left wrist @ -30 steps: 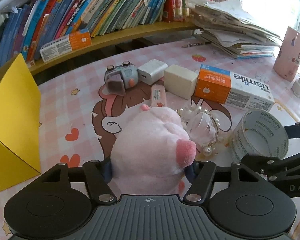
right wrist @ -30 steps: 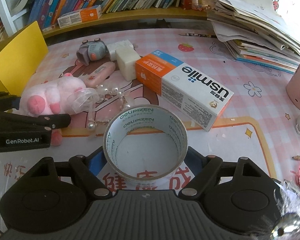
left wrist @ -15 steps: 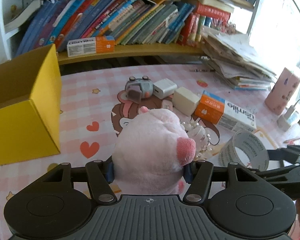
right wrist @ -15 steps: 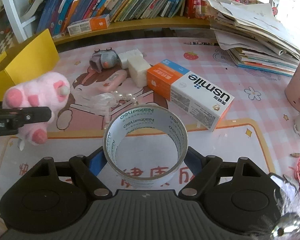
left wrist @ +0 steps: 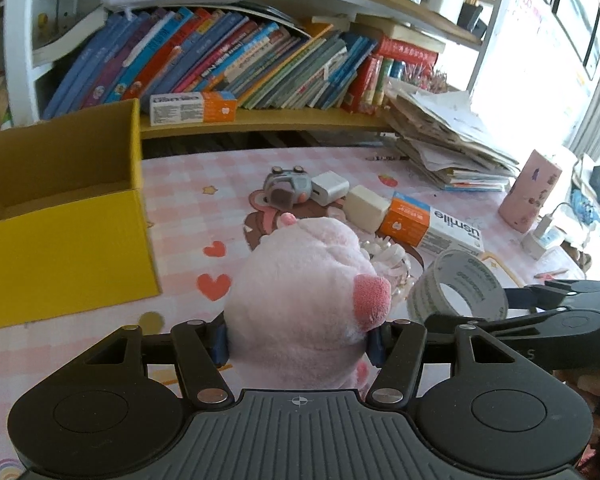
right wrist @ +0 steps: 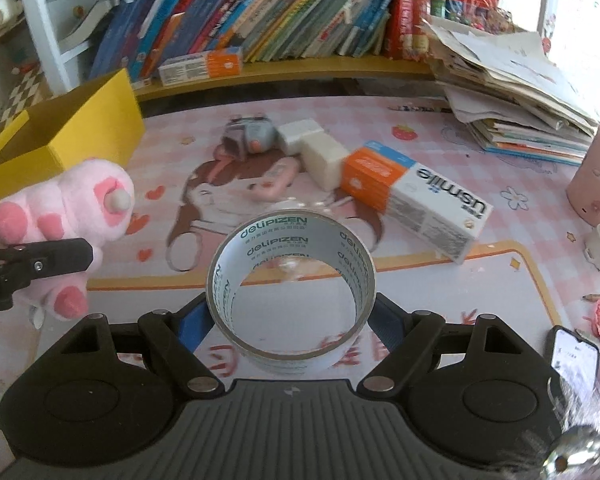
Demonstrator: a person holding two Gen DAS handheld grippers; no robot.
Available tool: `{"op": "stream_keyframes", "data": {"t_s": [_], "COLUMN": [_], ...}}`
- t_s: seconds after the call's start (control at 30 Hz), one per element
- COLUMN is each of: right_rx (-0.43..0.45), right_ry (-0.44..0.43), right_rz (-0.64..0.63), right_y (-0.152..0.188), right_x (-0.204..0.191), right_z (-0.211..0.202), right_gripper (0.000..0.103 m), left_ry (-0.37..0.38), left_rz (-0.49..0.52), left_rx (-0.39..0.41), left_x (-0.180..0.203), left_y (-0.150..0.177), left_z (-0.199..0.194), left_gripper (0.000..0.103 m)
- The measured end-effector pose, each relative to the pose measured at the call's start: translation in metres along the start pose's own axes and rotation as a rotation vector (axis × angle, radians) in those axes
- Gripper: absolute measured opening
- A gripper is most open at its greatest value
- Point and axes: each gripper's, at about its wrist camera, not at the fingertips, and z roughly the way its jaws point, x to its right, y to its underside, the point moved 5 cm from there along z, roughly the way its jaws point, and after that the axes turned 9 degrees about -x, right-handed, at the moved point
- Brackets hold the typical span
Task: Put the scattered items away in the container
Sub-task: 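Carry the pig with the left gripper while the right gripper carries the tape into the yellow box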
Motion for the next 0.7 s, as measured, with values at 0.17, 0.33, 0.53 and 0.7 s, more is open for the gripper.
{"op": "stream_keyframes", "data": {"t_s": [0.17, 0.33, 0.53, 0.7], "right_rx": [0.005, 0.019, 0.041, 0.070], "right_ry": [-0.001, -0.007, -0.015, -0.033], "right_rz": [-0.032, -0.057, -0.085, -0.117], "right_y": [0.003, 0.003, 0.001, -0.009], "right_x": [-0.039, -0.072, -0.111, -0.140], "right_z": [-0.008, -0.013, -0.017, -0.022], "right_gripper": [0.081, 0.081, 0.081, 0.081], "left_ry": [0.015, 0.016, 0.001, -0.019], "left_rz": [-0.013, -0.012, -0.013, -0.034], "left_rx": [0.014, 0.040, 0.086, 0.125], "left_x": [-0.028, -0.053, -0.081, -0.106], "left_y": [0.013, 0.020, 0.022, 0.020], "left_z": [-0.023, -0.046, -0.074, -0.095], "left_gripper": [0.060, 0.060, 0.060, 0.060]}}
